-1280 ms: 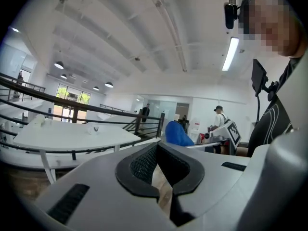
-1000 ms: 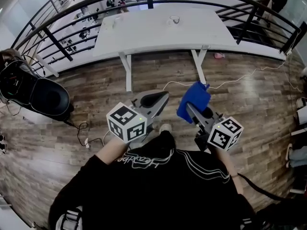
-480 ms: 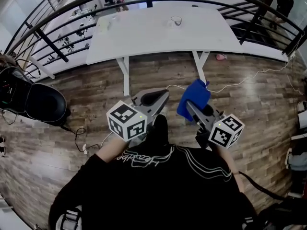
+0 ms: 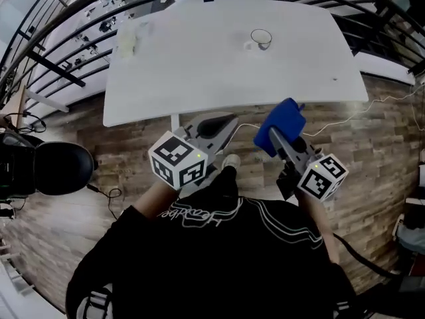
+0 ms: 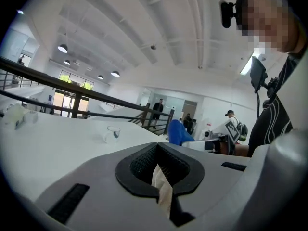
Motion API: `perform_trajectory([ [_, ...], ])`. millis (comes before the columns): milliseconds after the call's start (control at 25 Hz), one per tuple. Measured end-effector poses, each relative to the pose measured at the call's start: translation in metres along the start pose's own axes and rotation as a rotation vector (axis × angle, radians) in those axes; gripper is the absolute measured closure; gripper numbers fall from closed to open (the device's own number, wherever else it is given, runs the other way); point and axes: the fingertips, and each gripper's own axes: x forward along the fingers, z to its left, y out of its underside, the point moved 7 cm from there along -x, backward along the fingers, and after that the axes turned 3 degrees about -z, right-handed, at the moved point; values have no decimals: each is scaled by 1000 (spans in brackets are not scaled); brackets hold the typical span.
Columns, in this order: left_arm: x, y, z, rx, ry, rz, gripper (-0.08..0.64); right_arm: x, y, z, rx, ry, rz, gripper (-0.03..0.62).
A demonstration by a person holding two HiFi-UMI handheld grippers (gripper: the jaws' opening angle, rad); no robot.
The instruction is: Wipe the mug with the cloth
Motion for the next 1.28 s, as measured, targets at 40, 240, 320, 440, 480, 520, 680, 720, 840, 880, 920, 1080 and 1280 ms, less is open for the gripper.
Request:
perform_trajectory([
  [40,16,-10,26,6,0,6,554,22,-13,-17,4,10,-5,541],
  [240,79,-43,124,22,14,20,552,110,-61,-84,8,40,-42,541],
  [320,96,-44,148,29,22,36,554,129,-67,-102,18,54,-52,541],
  [440,118,-34,169,27,25,74,552,140,-63,-124,46,79,-65,541],
  [480,124,-32,175,24,25,86,552,142,-61,-130,57,88,-68,541],
  [520,130,-31,182,22,25,95,552,146,-61,-135,69,97,-71,541],
  [680,152,-38,210,43,22,113,552,165,-67,-157,108,129,-78,541],
  [720,157,-37,214,45,22,118,552,168,-67,-162,112,132,-74,541],
  [840,167,-28,226,32,17,146,552,176,-60,-173,126,136,-57,541],
  [880,170,-26,229,32,11,153,552,178,-59,-177,136,137,-56,541],
  [920,172,-24,232,32,4,157,552,179,-57,-180,146,140,-57,541],
  [1080,183,-16,250,21,-8,179,552,188,-53,-192,172,157,-62,541],
  [1280,207,-5,263,24,-1,216,474,192,-41,-207,226,181,-72,541],
])
